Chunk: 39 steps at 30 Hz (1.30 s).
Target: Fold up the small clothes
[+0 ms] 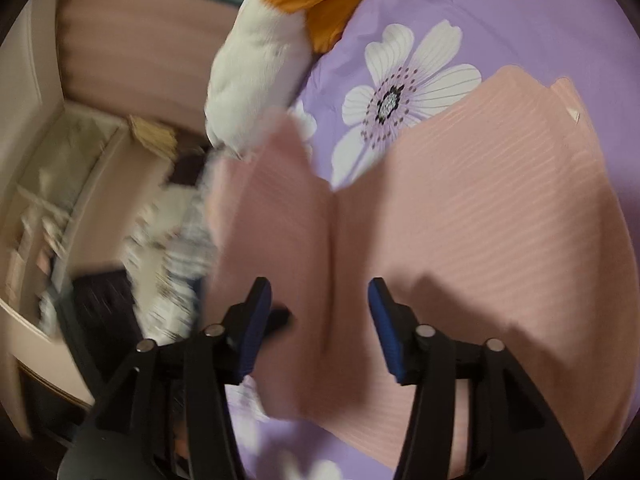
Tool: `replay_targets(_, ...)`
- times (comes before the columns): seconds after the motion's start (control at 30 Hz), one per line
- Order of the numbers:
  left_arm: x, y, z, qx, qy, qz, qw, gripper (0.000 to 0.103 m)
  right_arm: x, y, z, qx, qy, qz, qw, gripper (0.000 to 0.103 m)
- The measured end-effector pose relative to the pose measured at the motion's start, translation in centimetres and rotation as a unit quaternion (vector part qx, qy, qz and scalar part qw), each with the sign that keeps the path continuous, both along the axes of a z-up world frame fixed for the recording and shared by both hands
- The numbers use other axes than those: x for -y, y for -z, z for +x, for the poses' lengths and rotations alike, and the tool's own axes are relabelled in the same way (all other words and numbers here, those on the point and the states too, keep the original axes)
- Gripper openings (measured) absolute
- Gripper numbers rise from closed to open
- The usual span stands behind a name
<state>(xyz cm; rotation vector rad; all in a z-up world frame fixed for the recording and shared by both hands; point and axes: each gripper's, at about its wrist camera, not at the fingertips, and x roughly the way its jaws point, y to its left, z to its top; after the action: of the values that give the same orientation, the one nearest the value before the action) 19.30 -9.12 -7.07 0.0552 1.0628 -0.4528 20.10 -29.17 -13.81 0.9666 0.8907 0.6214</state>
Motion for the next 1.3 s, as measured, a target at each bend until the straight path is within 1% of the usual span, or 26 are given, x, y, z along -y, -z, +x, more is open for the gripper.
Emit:
replay_targets(0.1,1.3,1.1,-0.4,-0.012,0.012,0.021,0.9996,0.021,1.1,0.7,0.3,-0.017,0.012,0.061,0.998,0.065)
replay_targets(0.13,1.8,1.4,-0.5,-0.015,0.015,0.027,0.9994,0.022,1.2,0.8,0.4,-0.02,0.015,0.067,0.997,0.067)
replay_targets(0.17,2.2,1.7,-0.7,-0.018,0.021,0.032,0.9991,0.023,1.2,0.8,0.4,-0.023,0.016,0.068,0.997,0.07)
replay_targets(0.2,2.5,1.8,-0.8,-0.022,0.024,0.036,0.9988,0.026,1.3,0.8,0.5,-0.027,0.015,0.067,0.997,0.07)
replay_targets(0.27,3.2,2.2,-1.1,-0.032,0.029,0.041,0.9982,0.028,1.0,0.7,0.6,-0.033,0.009,0.055,0.998,0.07)
replay_targets(0.33,3.4,2.3,-1.5,-0.033,0.033,0.046,0.9979,0.03,0.3,0.4,1.1,-0.046,0.003,0.017,0.999,0.069)
replay_targets(0.37,3.4,2.3,-1.7,-0.034,0.034,0.044,0.9979,0.03,0.1,0.3,1.5,-0.05,-0.001,0.0,0.999,0.063)
replay_targets(0.4,3.2,2.2,-2.0,-0.038,0.034,0.038,0.998,0.03,0.0,0.4,1.8,-0.051,-0.005,-0.012,0.999,0.052)
replay_targets(0.43,2.9,2.1,-2.2,-0.044,0.034,0.03,0.998,0.03,-0.2,0.3,2.1,-0.052,-0.006,-0.03,0.998,0.044)
replay_targets(0.47,2.5,2.0,-2.5,-0.049,0.034,0.02,0.998,0.03,-0.2,0.5,2.7,-0.056,-0.005,-0.05,0.997,0.028)
replay_targets(0.5,2.3,1.8,-2.7,-0.051,0.033,0.013,0.9981,0.03,-0.2,0.6,3.2,-0.057,-0.005,-0.069,0.996,0.016)
replay_targets(0.53,1.8,1.6,-3.1,-0.051,0.031,0.007,0.9982,0.03,-0.3,0.5,3.8,-0.054,-0.003,-0.088,0.995,0.011)
replay_targets(0.6,1.1,1.0,-3.8,-0.048,0.03,-0.005,0.9984,0.03,-0.3,-0.1,4.1,-0.044,-0.001,-0.12,0.992,0.01)
replay_targets(0.7,-0.3,-0.4,-4.9,-0.043,0.026,-0.027,0.9984,0.03,0.1,-0.8,4.9,-0.033,0.001,-0.144,0.989,0.009)
replay_targets(0.8,-1.8,-2.0,-5.4,-0.032,0.017,-0.046,0.9983,0.03,1.2,-1.8,5.4,-0.022,0.013,-0.157,0.987,0.009)
replay_targets(0.87,-2.7,-2.6,-5.4,-0.023,0.006,-0.05,0.9985,0.03,2.3,-2.9,5.3,-0.01,0.022,-0.156,0.988,0.009)
replay_targets(1.0,-3.5,-2.5,-4.6,-0.024,-0.012,-0.059,0.9979,0.03,4.5,-5.1,4.5,0.02,0.034,-0.164,0.986,0.009)
replay_targets(1.07,-3.3,-1.9,-4.0,-0.024,-0.016,-0.059,0.9979,0.03,5.2,-5.0,4.7,0.016,0.037,-0.179,0.983,0.01)
replay_targets(1.17,-2.5,-0.7,-2.8,-0.031,-0.021,-0.057,0.9977,0.03,5.5,-3.7,5.7,0.001,0.03,-0.206,0.978,0.01)
replay_targets(1.3,-1.4,0.4,-2.1,-0.037,-0.015,-0.054,0.9977,0.03,7.2,-1.0,6.8,-0.026,0.042,-0.201,0.978,0.013)
